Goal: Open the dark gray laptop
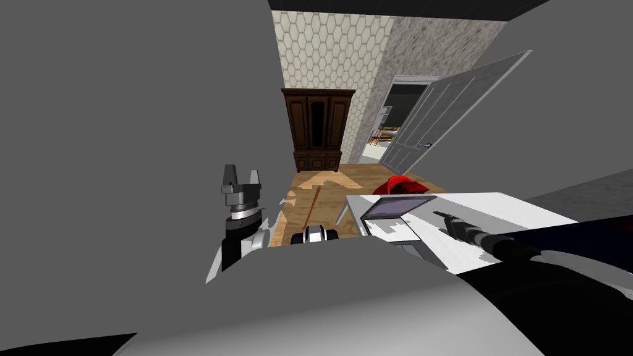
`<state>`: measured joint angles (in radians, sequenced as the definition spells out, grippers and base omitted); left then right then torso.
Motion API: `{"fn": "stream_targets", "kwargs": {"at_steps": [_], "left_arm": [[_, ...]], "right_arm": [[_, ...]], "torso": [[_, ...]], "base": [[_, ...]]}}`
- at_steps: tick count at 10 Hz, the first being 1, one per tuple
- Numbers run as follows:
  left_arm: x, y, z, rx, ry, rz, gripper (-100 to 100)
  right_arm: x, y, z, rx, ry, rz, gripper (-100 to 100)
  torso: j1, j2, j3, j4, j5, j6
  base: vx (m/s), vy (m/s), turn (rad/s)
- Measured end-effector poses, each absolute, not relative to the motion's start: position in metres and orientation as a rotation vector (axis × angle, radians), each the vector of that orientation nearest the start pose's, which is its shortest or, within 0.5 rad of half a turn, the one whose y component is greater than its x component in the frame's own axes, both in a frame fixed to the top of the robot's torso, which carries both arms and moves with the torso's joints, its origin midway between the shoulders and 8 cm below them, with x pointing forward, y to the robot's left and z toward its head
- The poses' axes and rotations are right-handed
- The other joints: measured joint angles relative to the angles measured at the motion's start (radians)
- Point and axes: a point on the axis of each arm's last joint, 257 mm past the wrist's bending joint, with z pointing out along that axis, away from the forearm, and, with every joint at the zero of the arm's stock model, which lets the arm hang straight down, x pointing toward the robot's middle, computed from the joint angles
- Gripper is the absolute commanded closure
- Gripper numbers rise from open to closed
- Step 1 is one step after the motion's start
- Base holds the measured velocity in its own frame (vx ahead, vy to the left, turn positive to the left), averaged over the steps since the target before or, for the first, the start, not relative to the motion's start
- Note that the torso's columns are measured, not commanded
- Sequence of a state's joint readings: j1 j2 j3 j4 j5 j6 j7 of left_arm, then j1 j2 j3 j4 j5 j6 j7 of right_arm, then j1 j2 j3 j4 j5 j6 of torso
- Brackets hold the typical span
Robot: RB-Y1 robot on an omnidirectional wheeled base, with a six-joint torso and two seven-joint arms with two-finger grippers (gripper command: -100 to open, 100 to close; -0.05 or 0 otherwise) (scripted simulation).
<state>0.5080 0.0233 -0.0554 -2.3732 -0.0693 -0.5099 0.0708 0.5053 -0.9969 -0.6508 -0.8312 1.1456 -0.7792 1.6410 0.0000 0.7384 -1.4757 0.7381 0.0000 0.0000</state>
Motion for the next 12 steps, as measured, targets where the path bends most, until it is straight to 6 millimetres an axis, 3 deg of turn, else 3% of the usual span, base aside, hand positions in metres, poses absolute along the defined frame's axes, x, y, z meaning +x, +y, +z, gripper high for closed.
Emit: {"fn": "stream_targets", "kwargs": {"at_steps": [2,4,8,10,12], "left_arm": [[0.325,0.247,0.063,-0.554,0.59,-1.4,0],[0.325,0.247,0.063,-0.554,0.59,-1.4,0],[0.325,0.247,0.063,-0.554,0.59,-1.4,0],[0.325,0.247,0.063,-0.554,0.59,-1.4,0],[0.325,0.247,0.063,-0.554,0.59,-1.4,0]], "right_arm": [[0.187,-0.783,-0.266,-1.945,1.801,-1.193,-100],[0.184,-0.787,-0.278,-1.996,1.843,-1.188,-100],[0.177,-0.811,-0.269,-1.898,1.965,-1.281,-100],[0.192,-0.811,-0.262,-1.993,1.929,-1.308,-100],[0.19,-0.816,-0.267,-2.022,1.952,-1.339,-100]], "torso": [[-0.002,0.002,0.002,0.001,-0.001,0.0],[0.001,-0.002,-0.001,-0.001,0.0,0.0],[0.0,0.0,0.0,0.0,0.0,0.0],[-0.002,0.003,0.002,0.001,-0.001,0.0],[0.001,-0.003,-0.002,-0.001,0.001,0.0]], "base": [[-0.052,-0.028,-0.002],[-0.007,-0.004,0.0],[-0.01,-0.005,-0.004],[-0.043,-0.023,0.002],[0.0,0.0,0.0]]}}
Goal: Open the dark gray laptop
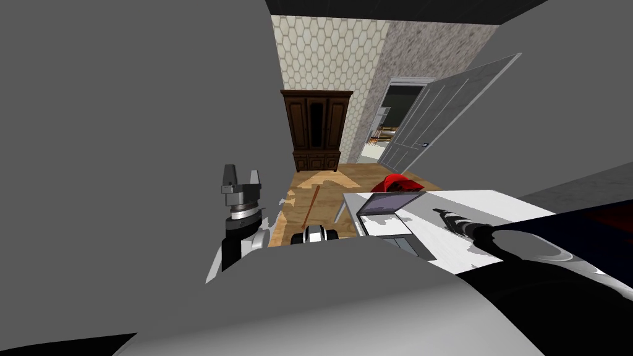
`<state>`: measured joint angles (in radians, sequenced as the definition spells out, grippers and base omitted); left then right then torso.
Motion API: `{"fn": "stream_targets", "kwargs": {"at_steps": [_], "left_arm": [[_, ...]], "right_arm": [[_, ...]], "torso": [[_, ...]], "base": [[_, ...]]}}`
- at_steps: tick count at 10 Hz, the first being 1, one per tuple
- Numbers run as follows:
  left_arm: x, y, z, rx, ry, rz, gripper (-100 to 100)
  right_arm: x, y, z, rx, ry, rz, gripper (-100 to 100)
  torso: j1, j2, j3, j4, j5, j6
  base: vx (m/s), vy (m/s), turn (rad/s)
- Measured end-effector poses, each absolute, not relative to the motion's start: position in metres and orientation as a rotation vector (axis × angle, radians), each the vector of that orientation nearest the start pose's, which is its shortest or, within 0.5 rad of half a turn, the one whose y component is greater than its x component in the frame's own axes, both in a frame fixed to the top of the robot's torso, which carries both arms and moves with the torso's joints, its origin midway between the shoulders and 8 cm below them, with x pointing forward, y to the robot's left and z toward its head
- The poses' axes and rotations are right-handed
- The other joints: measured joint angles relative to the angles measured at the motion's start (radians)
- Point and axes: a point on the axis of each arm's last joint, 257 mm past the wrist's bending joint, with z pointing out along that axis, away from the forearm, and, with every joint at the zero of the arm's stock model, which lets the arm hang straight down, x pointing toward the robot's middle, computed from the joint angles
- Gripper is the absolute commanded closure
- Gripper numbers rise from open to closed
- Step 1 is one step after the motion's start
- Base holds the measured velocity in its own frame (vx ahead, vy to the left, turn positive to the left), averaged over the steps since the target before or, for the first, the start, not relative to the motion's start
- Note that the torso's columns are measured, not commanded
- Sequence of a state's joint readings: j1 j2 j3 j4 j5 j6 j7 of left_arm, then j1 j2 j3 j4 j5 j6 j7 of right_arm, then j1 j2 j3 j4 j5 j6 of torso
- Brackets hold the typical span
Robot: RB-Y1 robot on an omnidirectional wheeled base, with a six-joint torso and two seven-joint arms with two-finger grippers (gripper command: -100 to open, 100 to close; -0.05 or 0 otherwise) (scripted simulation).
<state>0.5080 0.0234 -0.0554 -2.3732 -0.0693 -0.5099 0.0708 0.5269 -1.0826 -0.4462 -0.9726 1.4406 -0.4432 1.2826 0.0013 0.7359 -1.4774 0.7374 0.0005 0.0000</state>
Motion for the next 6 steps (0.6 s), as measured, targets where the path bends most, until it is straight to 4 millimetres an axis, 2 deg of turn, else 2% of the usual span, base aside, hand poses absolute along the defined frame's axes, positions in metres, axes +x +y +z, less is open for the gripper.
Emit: {"fn": "stream_targets", "kwargs": {"at_steps": [4,6], "left_arm": [[0.325,0.247,0.063,-0.554,0.59,-1.4,0],[0.325,0.247,0.063,-0.554,0.59,-1.4,0]], "right_arm": [[0.187,-0.837,-0.249,-1.883,2.03,-1.473,-100],[0.21,-0.831,-0.239,-1.97,1.948,-1.521,-100]], "torso": [[-0.001,0.002,0.002,0.001,-0.001,0.0],[-0.001,0.002,0.001,0.001,-0.001,0.0]], "base": [[0.0,0.0,0.0],[0.0,0.0,0.0]]}}
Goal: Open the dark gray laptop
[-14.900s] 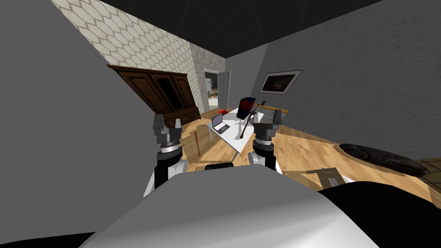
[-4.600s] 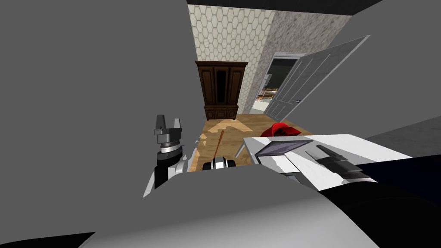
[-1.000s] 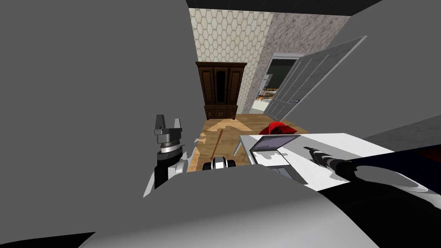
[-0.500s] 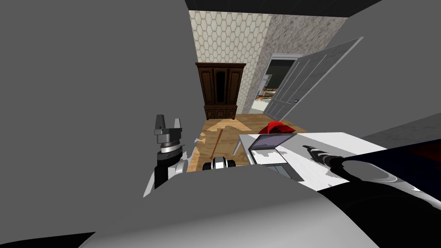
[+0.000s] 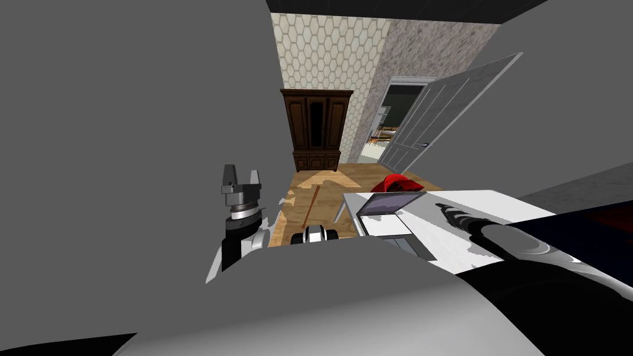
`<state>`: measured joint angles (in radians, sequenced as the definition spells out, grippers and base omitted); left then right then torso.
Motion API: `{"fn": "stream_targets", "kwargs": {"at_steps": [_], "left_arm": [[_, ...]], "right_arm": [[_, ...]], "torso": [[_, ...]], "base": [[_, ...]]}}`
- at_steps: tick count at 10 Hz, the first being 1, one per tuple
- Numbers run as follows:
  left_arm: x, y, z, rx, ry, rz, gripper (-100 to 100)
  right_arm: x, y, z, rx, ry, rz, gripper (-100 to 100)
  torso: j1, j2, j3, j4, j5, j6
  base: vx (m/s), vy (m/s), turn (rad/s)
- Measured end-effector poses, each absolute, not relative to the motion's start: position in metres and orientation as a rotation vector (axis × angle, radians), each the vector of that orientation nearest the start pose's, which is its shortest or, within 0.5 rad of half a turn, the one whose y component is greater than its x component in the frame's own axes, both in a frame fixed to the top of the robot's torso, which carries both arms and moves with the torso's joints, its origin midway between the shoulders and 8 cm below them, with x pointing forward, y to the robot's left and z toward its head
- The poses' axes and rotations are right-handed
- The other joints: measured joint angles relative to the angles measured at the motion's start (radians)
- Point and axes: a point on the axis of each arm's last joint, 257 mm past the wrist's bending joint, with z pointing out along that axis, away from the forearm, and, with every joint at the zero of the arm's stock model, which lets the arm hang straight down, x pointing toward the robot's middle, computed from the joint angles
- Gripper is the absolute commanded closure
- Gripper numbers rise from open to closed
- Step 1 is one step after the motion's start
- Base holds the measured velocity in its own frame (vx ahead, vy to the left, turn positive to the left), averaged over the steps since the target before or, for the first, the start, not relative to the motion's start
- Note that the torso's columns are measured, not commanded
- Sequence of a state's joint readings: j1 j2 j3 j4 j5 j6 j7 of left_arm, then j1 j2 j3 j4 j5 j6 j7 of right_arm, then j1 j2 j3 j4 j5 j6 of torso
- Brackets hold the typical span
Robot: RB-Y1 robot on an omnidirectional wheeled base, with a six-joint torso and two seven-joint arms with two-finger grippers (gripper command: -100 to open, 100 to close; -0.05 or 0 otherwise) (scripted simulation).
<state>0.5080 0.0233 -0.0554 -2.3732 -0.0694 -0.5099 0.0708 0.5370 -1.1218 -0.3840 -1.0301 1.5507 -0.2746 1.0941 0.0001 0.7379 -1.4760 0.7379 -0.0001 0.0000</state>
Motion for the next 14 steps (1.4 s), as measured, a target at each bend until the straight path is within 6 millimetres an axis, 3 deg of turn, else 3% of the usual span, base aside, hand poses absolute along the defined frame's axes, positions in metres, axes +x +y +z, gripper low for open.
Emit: {"fn": "stream_targets", "kwargs": {"at_steps": [2,7,8,10,14], "left_arm": [[0.325,0.247,0.063,-0.554,0.59,-1.4,0],[0.325,0.247,0.063,-0.554,0.59,-1.4,0],[0.325,0.247,0.063,-0.554,0.59,-1.4,0],[0.325,0.247,0.063,-0.554,0.59,-1.4,0],[0.325,0.247,0.063,-0.554,0.59,-1.4,0]], "right_arm": [[0.213,-0.832,-0.24,-1.986,1.937,-1.567,-100],[0.217,-0.845,-0.217,-1.835,1.95,-1.703,-100],[0.231,-0.843,-0.209,-1.856,1.904,-1.719,-100],[0.244,-0.826,-0.212,-1.946,1.805,-1.738,-100],[0.257,-0.828,-0.189,-1.864,1.729,-1.87,-100]], "torso": [[0.0,0.0,0.0,0.0,0.0,0.0],[-0.001,0.0,0.0,0.0,0.0,0.0],[0.0,0.0,0.0,0.0,0.0,-0.001],[0.0,0.0,0.0,0.0,0.0,0.0],[0.0,0.0,0.0,0.0,0.0,0.0]], "base": [[0.0,0.0,0.0],[-0.001,0.001,0.002],[-0.009,0.011,0.032],[0.0,0.0,0.0],[-0.002,0.003,0.008]]}}
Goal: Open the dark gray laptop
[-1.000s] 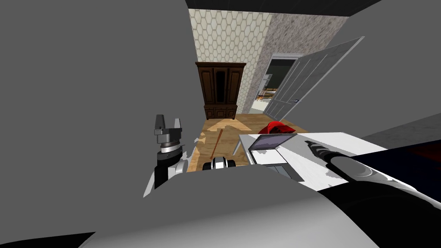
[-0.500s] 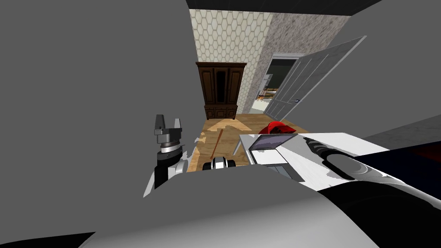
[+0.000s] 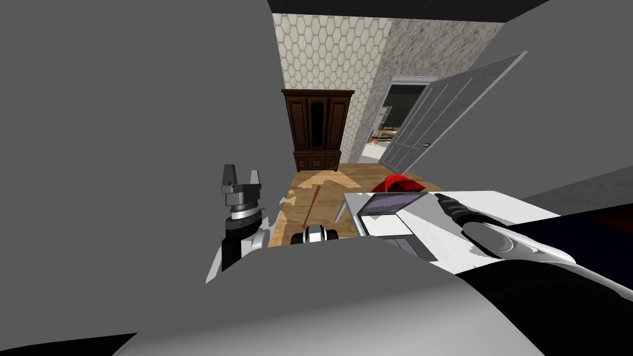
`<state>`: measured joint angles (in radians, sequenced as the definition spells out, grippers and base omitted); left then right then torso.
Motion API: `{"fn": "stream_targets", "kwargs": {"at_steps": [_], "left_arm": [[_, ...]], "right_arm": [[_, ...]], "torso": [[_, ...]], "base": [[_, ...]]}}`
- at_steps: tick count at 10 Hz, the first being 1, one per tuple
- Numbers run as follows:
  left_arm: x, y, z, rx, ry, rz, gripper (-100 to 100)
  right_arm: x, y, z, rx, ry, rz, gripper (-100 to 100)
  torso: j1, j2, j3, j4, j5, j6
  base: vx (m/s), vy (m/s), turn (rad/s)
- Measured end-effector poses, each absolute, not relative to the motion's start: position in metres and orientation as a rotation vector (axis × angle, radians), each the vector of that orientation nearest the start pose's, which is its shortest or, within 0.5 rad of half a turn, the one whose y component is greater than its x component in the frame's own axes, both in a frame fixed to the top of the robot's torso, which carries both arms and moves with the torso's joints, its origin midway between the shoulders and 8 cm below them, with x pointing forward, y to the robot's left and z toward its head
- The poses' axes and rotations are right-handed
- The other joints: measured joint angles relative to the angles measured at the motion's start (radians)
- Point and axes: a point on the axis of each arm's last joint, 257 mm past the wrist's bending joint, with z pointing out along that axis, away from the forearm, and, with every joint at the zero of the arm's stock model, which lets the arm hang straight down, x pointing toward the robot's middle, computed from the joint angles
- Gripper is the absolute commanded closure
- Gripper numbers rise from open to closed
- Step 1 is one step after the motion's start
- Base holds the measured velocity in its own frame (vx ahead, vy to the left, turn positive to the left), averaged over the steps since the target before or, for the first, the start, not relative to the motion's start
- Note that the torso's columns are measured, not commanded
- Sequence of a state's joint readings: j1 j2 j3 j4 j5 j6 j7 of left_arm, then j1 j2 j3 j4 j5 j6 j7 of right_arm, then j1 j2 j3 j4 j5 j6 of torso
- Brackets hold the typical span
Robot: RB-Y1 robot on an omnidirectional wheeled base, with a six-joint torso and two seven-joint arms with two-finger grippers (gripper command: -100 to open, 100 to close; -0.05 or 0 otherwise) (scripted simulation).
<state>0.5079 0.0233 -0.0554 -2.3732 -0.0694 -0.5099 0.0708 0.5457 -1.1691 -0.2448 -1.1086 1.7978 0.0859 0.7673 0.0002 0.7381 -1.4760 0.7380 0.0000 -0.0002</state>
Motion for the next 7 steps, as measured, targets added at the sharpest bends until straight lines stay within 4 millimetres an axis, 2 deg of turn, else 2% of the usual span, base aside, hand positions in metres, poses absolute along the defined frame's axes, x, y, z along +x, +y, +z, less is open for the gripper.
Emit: {"fn": "stream_targets", "kwargs": {"at_steps": [3,4,7], "left_arm": [[0.3249,0.2469,0.0629,-0.554,0.59,-1.4,0],[0.3249,0.2469,0.0629,-0.554,0.59,-1.4,0],[0.3249,0.2468,0.0629,-0.554,0.59,-1.4,0]], "right_arm": [[0.2589,-0.8274,-0.1836,-1.79,1.732,-1.884,-100],[0.2588,-0.8274,-0.1835,-1.783,1.736,-1.882,100],[0.2622,-0.8213,-0.1889,-1.72,1.726,-1.906,100]], "torso": [[-0.001,0.0,0.0,0.0,0.0,0.0],[0.0,0.0,0.0,0.0,0.0,0.0],[0.001,0.001,0.0,0.0,0.0,0.0]], "base": [[0.005,-0.006,-0.019],[0.0,0.0,0.0],[-0.012,0.013,0.04]]}}
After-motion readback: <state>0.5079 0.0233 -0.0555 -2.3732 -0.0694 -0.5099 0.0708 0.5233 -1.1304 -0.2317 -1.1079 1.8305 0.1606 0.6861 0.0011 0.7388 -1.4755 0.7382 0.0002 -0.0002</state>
